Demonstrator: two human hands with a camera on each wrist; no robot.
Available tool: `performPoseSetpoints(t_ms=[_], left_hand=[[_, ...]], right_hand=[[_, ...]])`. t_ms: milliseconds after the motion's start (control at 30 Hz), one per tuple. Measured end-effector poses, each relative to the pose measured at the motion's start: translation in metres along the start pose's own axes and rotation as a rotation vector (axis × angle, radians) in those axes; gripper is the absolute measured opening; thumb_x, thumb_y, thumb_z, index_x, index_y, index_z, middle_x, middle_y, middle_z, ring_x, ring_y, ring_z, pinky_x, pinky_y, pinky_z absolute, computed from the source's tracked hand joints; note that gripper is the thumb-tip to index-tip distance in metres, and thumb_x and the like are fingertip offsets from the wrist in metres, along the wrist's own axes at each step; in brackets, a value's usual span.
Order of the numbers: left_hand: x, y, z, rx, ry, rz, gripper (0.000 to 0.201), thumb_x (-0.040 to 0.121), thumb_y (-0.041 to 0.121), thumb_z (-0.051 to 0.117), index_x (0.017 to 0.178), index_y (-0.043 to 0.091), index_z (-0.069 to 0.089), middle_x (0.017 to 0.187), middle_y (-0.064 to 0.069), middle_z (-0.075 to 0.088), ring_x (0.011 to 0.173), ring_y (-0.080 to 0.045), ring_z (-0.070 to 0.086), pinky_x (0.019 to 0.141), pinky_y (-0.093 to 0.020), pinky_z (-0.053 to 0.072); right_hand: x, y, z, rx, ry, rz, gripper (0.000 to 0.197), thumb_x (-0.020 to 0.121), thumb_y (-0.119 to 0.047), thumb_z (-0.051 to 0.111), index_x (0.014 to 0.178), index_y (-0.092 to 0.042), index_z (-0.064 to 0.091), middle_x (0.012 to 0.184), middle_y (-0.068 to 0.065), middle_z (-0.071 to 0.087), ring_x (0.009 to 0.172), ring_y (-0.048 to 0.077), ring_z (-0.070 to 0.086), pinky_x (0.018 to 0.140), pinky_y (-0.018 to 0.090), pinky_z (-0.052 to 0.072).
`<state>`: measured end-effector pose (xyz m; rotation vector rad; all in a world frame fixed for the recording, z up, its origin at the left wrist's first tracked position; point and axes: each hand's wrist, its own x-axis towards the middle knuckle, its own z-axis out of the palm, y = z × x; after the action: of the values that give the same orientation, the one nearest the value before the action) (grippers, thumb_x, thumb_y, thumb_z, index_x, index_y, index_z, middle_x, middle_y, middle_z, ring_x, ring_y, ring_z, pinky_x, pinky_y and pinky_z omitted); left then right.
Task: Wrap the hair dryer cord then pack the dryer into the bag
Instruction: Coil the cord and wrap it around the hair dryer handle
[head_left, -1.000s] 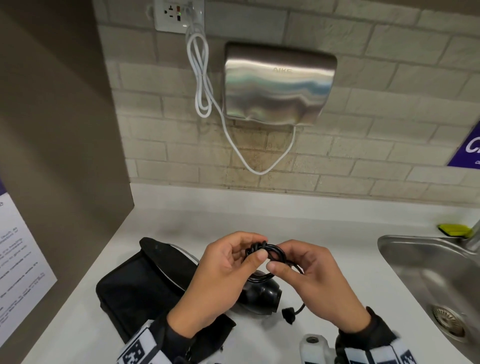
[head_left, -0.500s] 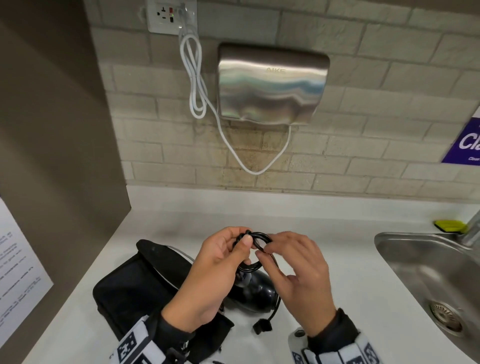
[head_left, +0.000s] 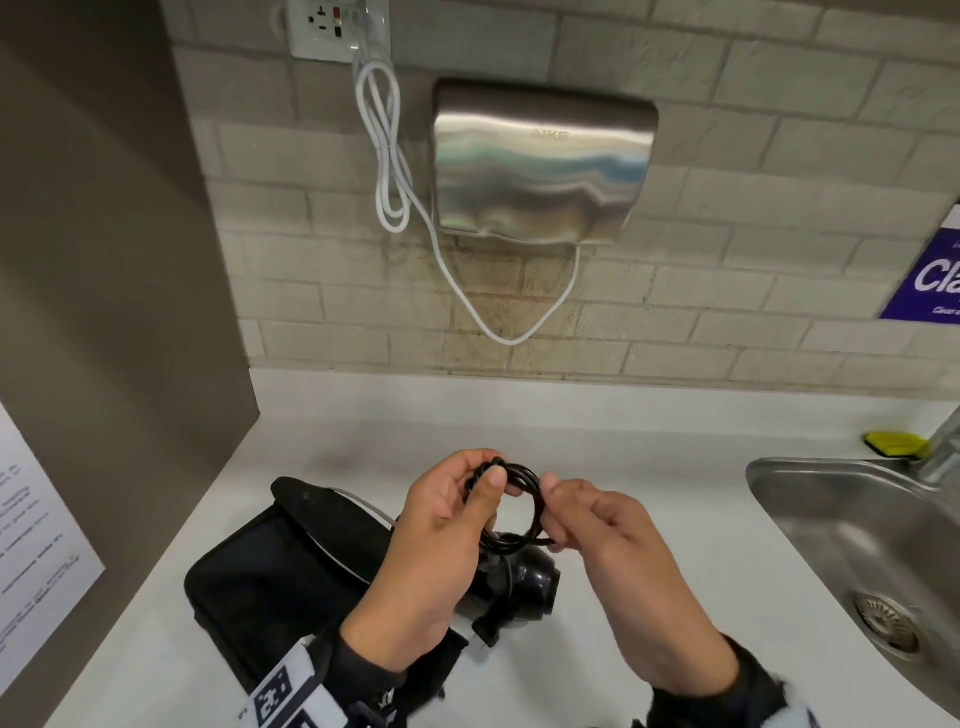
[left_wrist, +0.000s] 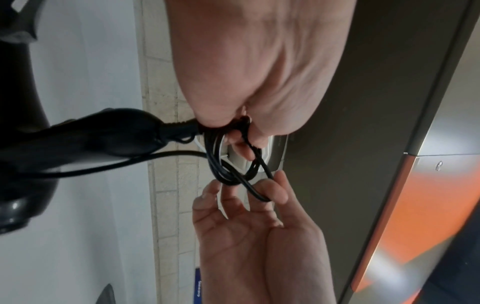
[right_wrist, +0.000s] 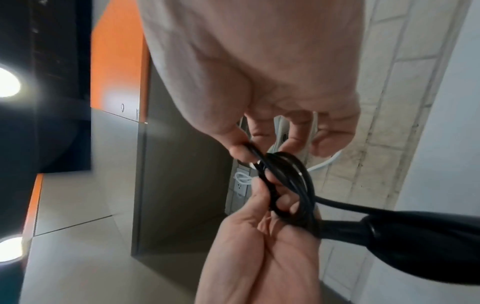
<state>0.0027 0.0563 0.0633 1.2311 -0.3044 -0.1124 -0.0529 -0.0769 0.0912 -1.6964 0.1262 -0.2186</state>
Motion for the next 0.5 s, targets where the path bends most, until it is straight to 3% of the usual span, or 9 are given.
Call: performPoseSetpoints(t_ms=[100, 233, 300, 367, 433, 500], left_hand=[[0.001, 0.000, 0.005, -0.016, 0.008, 0.012, 0.015, 0.097, 0.016, 0.057, 0.107, 0.012, 0.067, 0.076, 0.011, 0.068, 0.066, 0.000, 0.056, 0.078, -0.023, 0.043], [0.002, -0.001, 0.007, 0.010, 0.017, 0.040, 0.015, 0.097, 0.014, 0.057, 0.109, 0.012, 0.066, 0.078, 0.010, 0.069, 0.067, 0.006, 0.058, 0.081, -0.022, 0.043], [0.002, -0.003, 0.008, 0.023, 0.017, 0.055, 0.015, 0.097, 0.015, 0.058, 0.109, 0.013, 0.066, 0.080, 0.007, 0.069, 0.067, 0.007, 0.058, 0.080, -0.021, 0.042], [0.003, -0.003, 0.009, 0.031, 0.024, 0.063, 0.014, 0.097, 0.015, 0.058, 0.109, 0.013, 0.065, 0.081, 0.006, 0.069, 0.066, 0.007, 0.057, 0.077, -0.018, 0.043], [0.006, -0.004, 0.007, 0.043, 0.043, 0.064, 0.014, 0.097, 0.015, 0.057, 0.109, 0.014, 0.065, 0.082, 0.008, 0.070, 0.067, 0.007, 0.058, 0.073, -0.014, 0.046], [0.011, -0.004, 0.003, 0.039, 0.068, 0.057, 0.014, 0.097, 0.016, 0.057, 0.108, 0.019, 0.065, 0.082, 0.010, 0.071, 0.068, 0.005, 0.061, 0.069, -0.010, 0.048]], right_hand=[[-0.008, 0.002, -0.006, -0.103, 0.028, -0.049, 0.040, 0.072, -0.053, 0.066, 0.055, -0.017, 0.061, 0.081, -0.009, 0.061, 0.069, 0.012, 0.056, 0.067, 0.016, 0.042], [-0.017, 0.003, -0.016, 0.123, -0.079, -0.030, 0.028, 0.082, -0.037, 0.075, 0.068, -0.013, 0.072, 0.073, 0.001, 0.070, 0.066, 0.009, 0.061, 0.065, 0.014, 0.049], [-0.017, 0.007, -0.021, 0.169, -0.092, -0.008, 0.034, 0.077, -0.044, 0.072, 0.067, -0.012, 0.069, 0.075, 0.013, 0.070, 0.076, 0.015, 0.065, 0.075, 0.021, 0.053], [-0.017, 0.009, -0.023, 0.221, -0.125, 0.001, 0.042, 0.069, -0.054, 0.076, 0.066, -0.014, 0.066, 0.069, 0.020, 0.058, 0.079, 0.022, 0.066, 0.081, 0.028, 0.051], [-0.018, 0.006, -0.026, 0.372, -0.157, 0.041, 0.047, 0.064, -0.053, 0.083, 0.079, -0.010, 0.071, 0.054, 0.012, 0.050, 0.062, 0.023, 0.060, 0.079, 0.032, 0.051], [-0.019, 0.000, -0.032, 0.526, -0.193, 0.117, 0.046, 0.070, -0.039, 0.083, 0.095, -0.001, 0.072, 0.043, -0.003, 0.034, 0.038, 0.015, 0.040, 0.059, 0.031, 0.053]])
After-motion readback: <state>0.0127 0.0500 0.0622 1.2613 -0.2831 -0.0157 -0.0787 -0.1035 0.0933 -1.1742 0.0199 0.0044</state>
